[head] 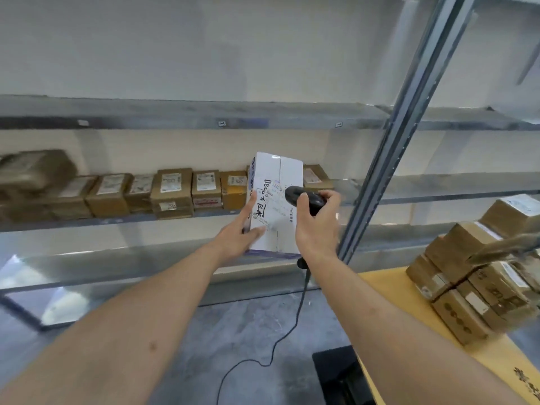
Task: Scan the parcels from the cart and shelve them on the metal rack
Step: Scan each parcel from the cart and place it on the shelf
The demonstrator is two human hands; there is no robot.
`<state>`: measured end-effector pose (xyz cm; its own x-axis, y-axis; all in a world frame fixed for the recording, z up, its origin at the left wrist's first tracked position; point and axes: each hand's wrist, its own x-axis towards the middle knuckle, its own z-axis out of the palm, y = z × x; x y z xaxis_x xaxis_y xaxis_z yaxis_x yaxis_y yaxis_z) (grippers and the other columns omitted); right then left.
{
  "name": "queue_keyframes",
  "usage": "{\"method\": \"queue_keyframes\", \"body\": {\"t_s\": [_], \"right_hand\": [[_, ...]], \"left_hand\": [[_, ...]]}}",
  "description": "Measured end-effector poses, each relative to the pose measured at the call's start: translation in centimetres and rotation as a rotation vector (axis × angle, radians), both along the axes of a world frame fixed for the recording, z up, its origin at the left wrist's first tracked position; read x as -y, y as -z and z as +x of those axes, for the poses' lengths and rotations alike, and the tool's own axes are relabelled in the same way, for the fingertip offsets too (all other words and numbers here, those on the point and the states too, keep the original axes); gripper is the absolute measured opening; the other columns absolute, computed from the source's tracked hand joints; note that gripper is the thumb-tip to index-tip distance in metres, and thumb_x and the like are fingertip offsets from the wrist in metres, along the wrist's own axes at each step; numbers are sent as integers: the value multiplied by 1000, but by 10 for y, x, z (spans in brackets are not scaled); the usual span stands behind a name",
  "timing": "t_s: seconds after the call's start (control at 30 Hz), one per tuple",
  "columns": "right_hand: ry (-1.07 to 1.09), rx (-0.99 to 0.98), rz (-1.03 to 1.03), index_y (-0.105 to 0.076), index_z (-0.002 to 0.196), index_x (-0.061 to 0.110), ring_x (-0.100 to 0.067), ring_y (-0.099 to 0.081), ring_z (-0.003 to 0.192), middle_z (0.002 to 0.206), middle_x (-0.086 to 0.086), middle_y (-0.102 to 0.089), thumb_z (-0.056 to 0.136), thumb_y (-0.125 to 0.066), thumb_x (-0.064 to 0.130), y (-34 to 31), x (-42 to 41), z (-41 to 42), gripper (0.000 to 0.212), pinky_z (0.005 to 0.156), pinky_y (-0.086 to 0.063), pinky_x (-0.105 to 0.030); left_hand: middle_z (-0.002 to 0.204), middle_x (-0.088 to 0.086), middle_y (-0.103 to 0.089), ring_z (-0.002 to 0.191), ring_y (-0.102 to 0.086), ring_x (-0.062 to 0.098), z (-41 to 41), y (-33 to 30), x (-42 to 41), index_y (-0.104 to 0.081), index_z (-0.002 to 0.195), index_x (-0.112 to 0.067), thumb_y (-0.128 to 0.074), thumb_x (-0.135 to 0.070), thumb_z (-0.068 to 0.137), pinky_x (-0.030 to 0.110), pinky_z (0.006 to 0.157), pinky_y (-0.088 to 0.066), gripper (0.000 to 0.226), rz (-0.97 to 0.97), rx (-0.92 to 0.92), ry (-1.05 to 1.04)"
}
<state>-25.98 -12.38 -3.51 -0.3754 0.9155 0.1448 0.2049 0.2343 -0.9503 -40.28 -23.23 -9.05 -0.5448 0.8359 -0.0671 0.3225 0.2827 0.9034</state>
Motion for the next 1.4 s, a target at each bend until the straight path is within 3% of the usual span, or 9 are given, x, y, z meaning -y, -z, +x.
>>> {"method": "queue_keyframes", "body": {"t_s": [0.23,0.37,0.53,0.73,0.9,1.07,1.17,1.3,1.4], "right_hand": [[-202,-14,30,-39,129,28,-21,-63,96,111,1,-65,105,-53,46,-5,52,-58,33,87,-49,-38],[-266,-17,41,-40,130,29,-22,-65,94,108,2,-67,104,-54,46,-2,80,-96,34,84,-50,-37],[-312,-18,33,-42,129,27,-23,-66,95,109,1,-68,104,-56,45,3,137,-161,34,81,-47,-34],[-332,-29,34,-41,127,30,-22,-69,98,113,-1,-69,103,-56,44,13,210,-246,32,84,-55,-38],[-328,-3,30,-42,129,29,-20,-67,93,111,1,-68,103,-57,44,24,258,-305,33,79,-50,-34],[-319,31,17,-39,125,33,-23,-67,94,107,2,-67,102,-57,44,32,280,-359,30,84,-54,-38],[-321,64,31,-39,125,32,-24,-68,93,107,1,-68,103,-56,44,40,279,-392,31,85,-55,-40],[-333,82,13,-41,129,29,-24,-68,94,110,0,-69,102,-56,45,58,264,-447,35,82,-55,-40],[-361,91,-23,-41,130,28,-22,-67,92,103,5,-67,103,-57,45,73,252,-488,35,79,-51,-37]], "left_hand": [[167,-19,-28,148,-44,21,-46,-8,80,8,150,-75,-56,-40,108,40,122,-35,84,19,28,-179],[166,-12,-34,111,-62,2,-86,1,124,10,155,-67,-53,-34,110,12,72,-55,85,50,101,-210],[170,-9,-31,115,-62,3,-148,11,195,13,155,-66,-51,-36,110,21,82,-57,84,25,110,-254],[166,-14,-34,131,-61,23,-228,19,270,10,150,-73,-52,-40,109,51,108,-53,82,-27,140,-268],[164,-14,-35,133,-53,15,-287,20,313,9,156,-66,-49,-39,111,37,112,-44,79,-76,109,-284],[167,-20,-30,143,-48,18,-344,35,335,6,144,-81,-51,-44,109,46,121,-37,77,-75,98,-288],[162,-28,-22,147,-33,7,-376,40,338,5,153,-71,-49,-42,111,36,122,-27,75,-90,74,-321],[172,-21,-16,157,-26,17,-431,57,331,-1,139,-85,-50,-45,109,50,129,-22,70,-98,92,-345],[173,-13,-15,158,-24,25,-464,59,318,1,154,-69,-47,-40,112,46,127,-21,71,-186,89,-434]]}}
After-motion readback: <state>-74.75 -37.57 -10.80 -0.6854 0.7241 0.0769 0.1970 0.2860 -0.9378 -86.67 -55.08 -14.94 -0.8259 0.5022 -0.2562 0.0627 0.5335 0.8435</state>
